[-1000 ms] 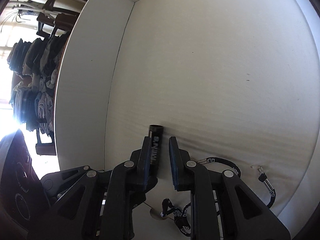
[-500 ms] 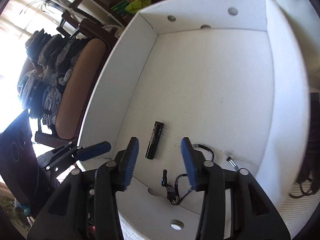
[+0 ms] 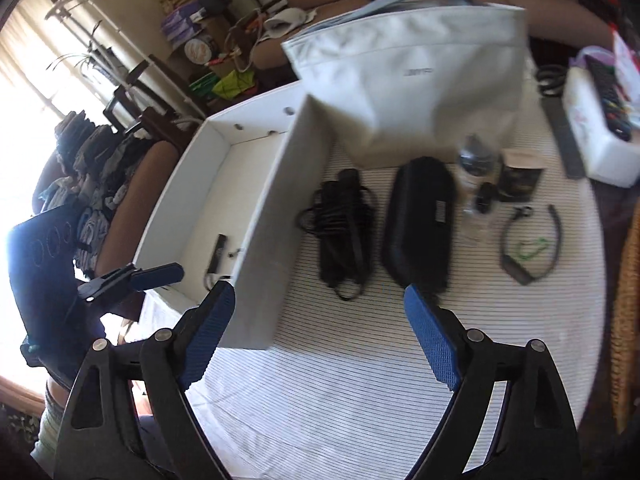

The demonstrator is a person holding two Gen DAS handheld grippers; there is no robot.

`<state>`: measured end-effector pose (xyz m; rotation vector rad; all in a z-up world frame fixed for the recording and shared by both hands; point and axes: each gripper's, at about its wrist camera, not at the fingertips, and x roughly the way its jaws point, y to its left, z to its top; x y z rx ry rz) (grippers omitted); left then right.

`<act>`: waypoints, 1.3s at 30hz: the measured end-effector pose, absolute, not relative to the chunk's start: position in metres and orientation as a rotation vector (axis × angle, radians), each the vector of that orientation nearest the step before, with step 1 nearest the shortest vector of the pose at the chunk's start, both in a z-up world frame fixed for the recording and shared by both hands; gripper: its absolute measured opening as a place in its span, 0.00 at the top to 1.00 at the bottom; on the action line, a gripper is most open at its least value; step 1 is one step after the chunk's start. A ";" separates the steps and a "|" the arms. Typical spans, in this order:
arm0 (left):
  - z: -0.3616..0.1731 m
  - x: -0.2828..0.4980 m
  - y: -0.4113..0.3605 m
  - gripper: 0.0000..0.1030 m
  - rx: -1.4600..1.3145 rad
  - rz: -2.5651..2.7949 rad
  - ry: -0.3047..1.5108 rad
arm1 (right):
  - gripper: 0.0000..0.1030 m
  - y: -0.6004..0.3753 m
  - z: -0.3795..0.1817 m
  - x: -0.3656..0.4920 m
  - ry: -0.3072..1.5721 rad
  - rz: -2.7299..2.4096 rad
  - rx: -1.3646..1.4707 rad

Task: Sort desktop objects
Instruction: 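Move the right gripper back toward the black watch strap, then grasp the black watch strap with the right gripper and lift it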

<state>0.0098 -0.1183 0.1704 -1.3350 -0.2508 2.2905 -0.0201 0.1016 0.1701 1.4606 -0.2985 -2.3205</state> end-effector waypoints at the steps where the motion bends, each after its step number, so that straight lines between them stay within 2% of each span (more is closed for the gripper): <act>1: 0.168 0.008 -0.103 0.00 -1.338 2.286 -0.250 | 0.17 0.119 0.166 -0.017 -0.294 -2.357 1.479; 8: 0.142 -0.021 -0.024 0.00 -1.366 2.270 -0.281 | 0.17 0.220 0.120 -0.021 -0.410 -2.458 1.576; 10: 0.137 -0.027 -0.011 0.00 -1.359 2.284 -0.296 | 0.29 0.233 0.107 -0.027 -0.426 -2.470 1.576; 11: 0.134 -0.030 -0.007 0.00 -1.354 2.293 -0.318 | 0.49 0.237 0.101 -0.032 -0.438 -2.473 1.584; 12: 0.132 -0.033 -0.005 0.00 -1.347 2.302 -0.348 | 0.59 0.242 0.093 -0.038 -0.455 -2.473 1.597; 15: 0.127 -0.039 0.000 0.00 -1.336 2.340 -0.398 | 0.58 0.251 0.068 -0.056 -0.533 -2.485 1.637; 21: 0.116 -0.048 0.007 0.00 -1.355 2.362 -0.354 | 0.58 0.259 0.029 -0.089 -0.655 -2.520 1.711; 23: 0.114 -0.048 0.010 0.00 -1.361 2.364 -0.309 | 0.58 0.255 0.021 -0.096 -0.623 -2.535 1.744; 25: 0.113 -0.046 0.013 0.00 -1.361 2.355 -0.267 | 0.65 0.249 0.022 -0.098 -0.562 -2.565 1.736; 26: 0.113 -0.045 0.015 0.00 -1.362 2.347 -0.253 | 0.79 0.246 0.022 -0.098 -0.529 -2.566 1.750; 27: 0.113 -0.044 0.016 0.00 -1.362 2.338 -0.243 | 0.86 0.244 0.022 -0.096 -0.501 -2.562 1.759; 30: 0.111 -0.041 0.018 0.00 -1.374 2.319 -0.231 | 0.91 0.237 0.024 -0.087 -0.397 -2.534 1.774; 35: 0.103 -0.022 0.025 0.00 -1.390 2.271 -0.182 | 0.92 0.221 0.034 -0.057 -0.200 -2.449 1.757; 39: 0.087 -0.005 0.031 0.00 -1.448 2.242 -0.133 | 0.92 0.209 0.042 -0.025 -0.129 -2.319 1.741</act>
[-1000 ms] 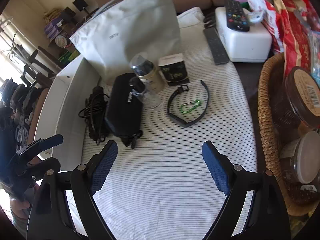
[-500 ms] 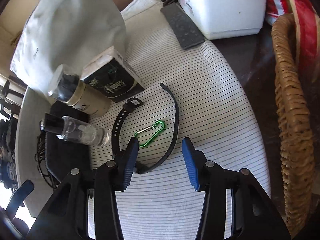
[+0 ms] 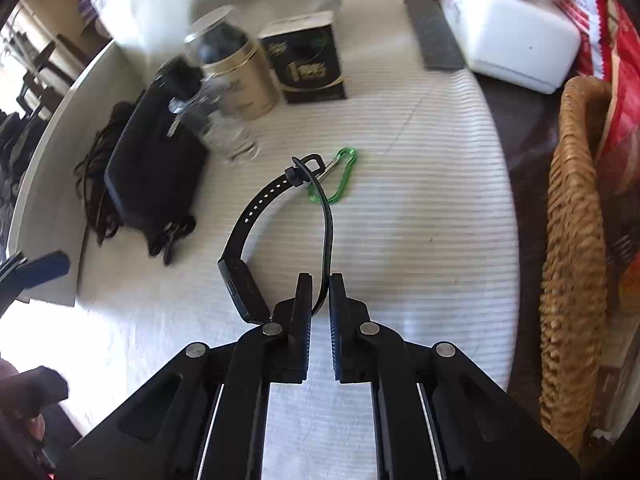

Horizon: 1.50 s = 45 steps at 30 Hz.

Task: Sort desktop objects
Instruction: 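Grasp the black watch strap with the right gripper and lift it, then carry the watch strap into the white box and open the right gripper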

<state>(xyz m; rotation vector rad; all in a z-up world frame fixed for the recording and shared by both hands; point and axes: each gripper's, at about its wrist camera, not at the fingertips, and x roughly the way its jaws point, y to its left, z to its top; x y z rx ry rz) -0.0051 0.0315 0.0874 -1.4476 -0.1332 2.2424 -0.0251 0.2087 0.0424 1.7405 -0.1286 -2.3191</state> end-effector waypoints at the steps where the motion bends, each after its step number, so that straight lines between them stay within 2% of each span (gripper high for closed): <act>1: 0.083 -0.002 0.033 0.00 -1.466 2.236 -0.133 | 0.92 0.205 0.045 -0.017 -0.103 -2.292 1.738; 7: 0.058 0.005 0.055 0.00 -1.557 2.229 -0.048 | 0.92 0.194 0.054 0.024 -0.055 -2.230 1.731; 13: 0.038 -0.001 0.079 0.00 -1.619 2.227 0.017 | 0.90 0.214 0.053 0.030 -0.186 -2.261 1.744; 17: 0.037 -0.007 0.083 0.05 -1.630 2.285 0.020 | 0.89 0.219 0.045 0.023 -0.318 -2.263 1.746; 18: 0.037 -0.009 0.082 0.11 -1.630 2.287 0.007 | 0.89 0.223 0.038 0.023 -0.359 -2.259 1.740; 19: 0.035 -0.011 0.081 0.22 -1.638 2.271 -0.013 | 0.89 0.225 0.035 0.023 -0.392 -2.256 1.737; 20: 0.032 -0.013 0.080 0.39 -1.655 2.256 -0.030 | 0.89 0.229 0.035 0.025 -0.415 -2.254 1.737; 21: 0.029 -0.014 0.079 0.49 -1.671 2.244 -0.043 | 0.89 0.232 0.035 0.026 -0.428 -2.252 1.736; 25: 0.029 -0.014 0.077 0.64 -1.664 2.261 -0.039 | 0.89 0.232 0.032 0.024 -0.434 -2.257 1.713; 29: 0.029 -0.014 0.079 0.74 -1.667 2.250 -0.047 | 0.87 0.227 0.028 0.016 -0.430 -2.249 1.724; 31: 0.029 -0.012 0.080 0.76 -1.668 2.250 -0.048 | 0.80 0.224 0.026 0.015 -0.439 -2.242 1.737; 33: 0.028 -0.011 0.081 0.77 -1.662 2.249 -0.057 | 0.68 0.222 0.025 0.015 -0.447 -2.238 1.736; 34: 0.028 -0.010 0.081 0.79 -1.656 2.251 -0.058 | 0.68 0.219 0.024 0.015 -0.424 -2.242 1.743; 35: 0.028 -0.009 0.081 0.88 -1.653 2.246 -0.064 | 0.73 0.215 0.022 0.015 -0.384 -2.249 1.754; 36: 0.028 -0.009 0.082 0.90 -1.656 2.242 -0.066 | 0.86 0.210 0.021 0.016 -0.347 -2.253 1.754; 37: 0.028 -0.008 0.082 0.90 -1.656 2.236 -0.070 | 0.93 0.206 0.020 0.017 -0.330 -2.244 1.753; 45: 0.068 0.001 0.060 0.90 -1.565 2.249 -0.116 | 0.95 0.197 0.066 0.024 -0.313 -2.319 1.631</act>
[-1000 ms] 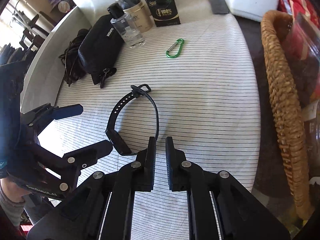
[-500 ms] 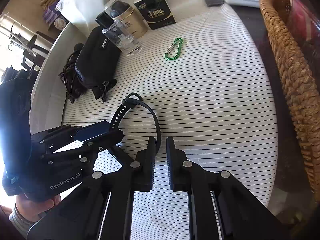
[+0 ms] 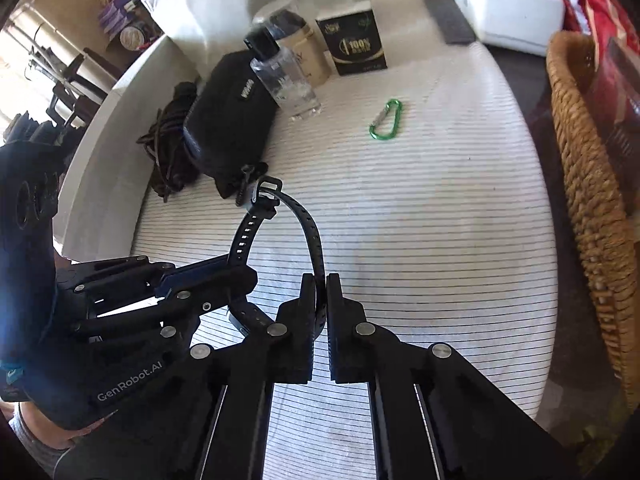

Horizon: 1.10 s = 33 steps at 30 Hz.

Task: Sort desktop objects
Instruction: 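Carry the watch strap into the white box and open the right gripper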

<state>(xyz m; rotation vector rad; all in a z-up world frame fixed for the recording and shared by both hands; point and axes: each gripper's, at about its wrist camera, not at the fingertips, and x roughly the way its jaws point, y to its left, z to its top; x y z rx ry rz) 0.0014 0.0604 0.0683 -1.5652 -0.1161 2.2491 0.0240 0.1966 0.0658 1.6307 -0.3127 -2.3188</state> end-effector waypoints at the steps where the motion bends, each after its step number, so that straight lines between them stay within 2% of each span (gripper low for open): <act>1: 0.078 0.002 0.053 0.90 -1.548 2.255 -0.128 | 0.95 0.193 0.077 0.023 -0.308 -2.328 1.607; 10: 0.176 -0.004 -0.045 0.90 -1.415 2.387 -0.172 | 0.95 0.098 0.178 -0.009 -0.181 -2.349 1.395; 16: 0.204 -0.025 -0.153 0.90 -1.434 2.498 -0.185 | 0.95 -0.001 0.197 -0.056 -0.170 -2.268 1.357; 19: 0.194 -0.043 -0.203 0.90 -1.505 2.523 -0.201 | 0.95 -0.056 0.182 -0.083 -0.126 -2.224 1.387; 23: 0.151 -0.078 -0.242 0.90 -1.657 2.489 -0.234 | 0.95 -0.121 0.144 -0.115 -0.024 -2.177 1.482; 33: 0.048 -0.126 -0.260 0.89 -1.929 2.322 -0.219 | 0.95 -0.191 0.061 -0.164 0.242 -2.103 1.708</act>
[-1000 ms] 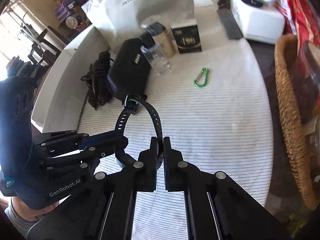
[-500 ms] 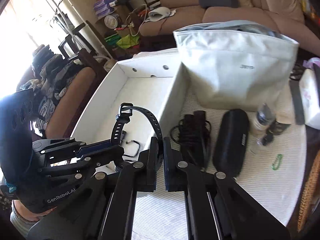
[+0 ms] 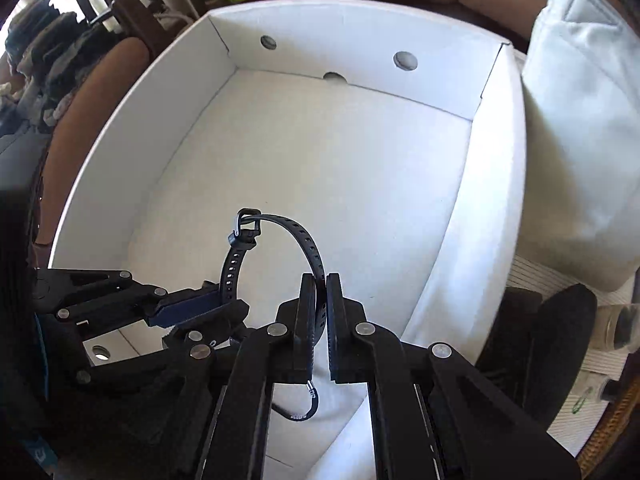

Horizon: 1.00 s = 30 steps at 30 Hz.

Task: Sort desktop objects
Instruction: 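Carry the watch strap into the white box and open the right gripper, then move the right gripper to the black zippered case and close on it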

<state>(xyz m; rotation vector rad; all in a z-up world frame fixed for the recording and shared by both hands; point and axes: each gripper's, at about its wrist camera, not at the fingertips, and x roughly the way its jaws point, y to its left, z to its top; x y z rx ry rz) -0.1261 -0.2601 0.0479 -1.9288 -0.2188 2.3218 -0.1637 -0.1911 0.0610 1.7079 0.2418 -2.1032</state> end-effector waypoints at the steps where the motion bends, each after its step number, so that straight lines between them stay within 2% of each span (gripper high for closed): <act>1: 0.043 -0.128 -0.259 0.89 -1.938 2.317 -0.215 | 0.95 -0.193 0.056 -0.165 0.265 -2.099 1.718; 6: 0.030 -0.134 -0.258 0.89 -1.971 2.315 -0.189 | 0.94 -0.200 0.047 -0.169 0.331 -2.111 1.736; 7: 0.030 -0.133 -0.258 0.85 -1.976 2.319 -0.189 | 0.94 -0.200 0.048 -0.169 0.329 -2.113 1.735; 10: 0.032 -0.129 -0.262 0.63 -1.983 2.322 -0.227 | 0.91 -0.196 0.052 -0.166 0.292 -2.114 1.729; 14: 0.047 -0.119 -0.264 0.61 -1.955 2.358 -0.236 | 0.86 -0.180 0.072 -0.156 0.185 -2.124 1.682; 17: 0.064 -0.110 -0.263 0.60 -1.917 2.398 -0.244 | 0.76 -0.155 0.095 -0.147 0.107 -2.152 1.628; 21: 0.103 -0.087 -0.243 0.57 -1.741 2.471 -0.207 | 0.70 -0.107 0.133 -0.128 0.010 -2.179 1.521; 22: 0.113 -0.081 -0.235 0.52 -1.688 2.486 -0.197 | 0.68 -0.092 0.143 -0.122 0.005 -2.191 1.495; 24: 0.135 -0.068 -0.216 0.42 -1.569 2.510 -0.165 | 0.56 -0.061 0.157 -0.109 0.011 -2.227 1.465; 26: 0.153 -0.055 -0.195 0.24 -1.464 2.522 -0.135 | 0.51 -0.031 0.168 -0.097 0.016 -2.267 1.445; 30: 0.177 -0.037 -0.153 0.21 -1.334 2.508 -0.121 | 0.49 0.034 0.175 -0.068 0.001 -2.366 1.422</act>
